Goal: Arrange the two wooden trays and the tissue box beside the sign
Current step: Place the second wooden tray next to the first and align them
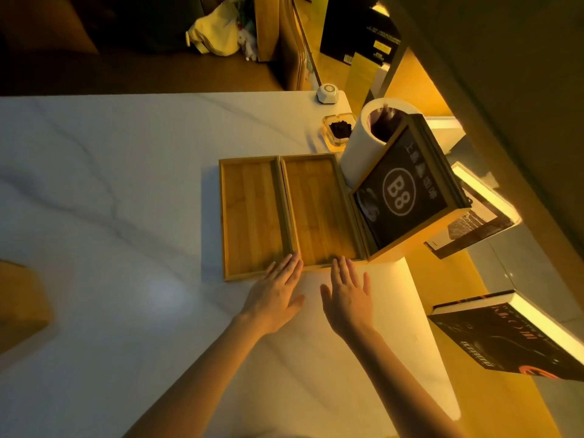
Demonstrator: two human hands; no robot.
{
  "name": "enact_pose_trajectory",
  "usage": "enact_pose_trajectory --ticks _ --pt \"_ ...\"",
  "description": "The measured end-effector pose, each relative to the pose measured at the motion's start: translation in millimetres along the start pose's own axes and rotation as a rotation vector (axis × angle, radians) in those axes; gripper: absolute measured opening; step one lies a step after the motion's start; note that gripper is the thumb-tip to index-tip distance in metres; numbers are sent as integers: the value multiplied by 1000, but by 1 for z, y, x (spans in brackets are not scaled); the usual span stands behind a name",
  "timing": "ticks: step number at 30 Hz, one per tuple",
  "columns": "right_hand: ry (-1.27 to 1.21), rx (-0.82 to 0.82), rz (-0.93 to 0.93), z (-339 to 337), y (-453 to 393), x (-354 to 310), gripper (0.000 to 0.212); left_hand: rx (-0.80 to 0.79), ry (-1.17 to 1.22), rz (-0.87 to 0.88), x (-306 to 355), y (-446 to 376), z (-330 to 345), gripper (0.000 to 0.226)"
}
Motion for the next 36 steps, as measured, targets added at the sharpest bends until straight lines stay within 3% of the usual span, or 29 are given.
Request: enact_pose_trajectory --ticks 8,12,14,17,20,22,27,36 --pt "-78 -31 26 -10 -2 -11 55 -92 -107 51 -4 1 -2 66" --pt "-106 -35 -215 -18 -10 -33 49 -53 -67 45 -6 4 -11 62" --pt "-96 -102 -275 -19 -15 -44 50 98 33 -52 -13 9 -17 58" --pt "-51 -170 -275 -16 -19 -53 54 327 143 -351 -36 18 -24 57" --pt "-42 -199 -245 -11 -18 -58 55 351 150 -608 -64 28 -22 60" --pt "-41 -197 -238 -8 -16 -59 56 316 178 -684 -77 32 -20 57" --pt "-54 -181 -232 -1 -15 -60 57 282 180 -600 -87 33 -13 46" --pt "-54 -169 -234 -3 -13 -62 56 236 177 -548 -88 34 -18 48"
Point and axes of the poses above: each hand's wrist, its own y-axis away from the middle knuckle, its own z-axis out of the palm, x = y × z, the point moved 2 cm from there along -y, towards the middle knuckle, and after that the axes turned 2 degrees about -x, right-handed, at the moved point
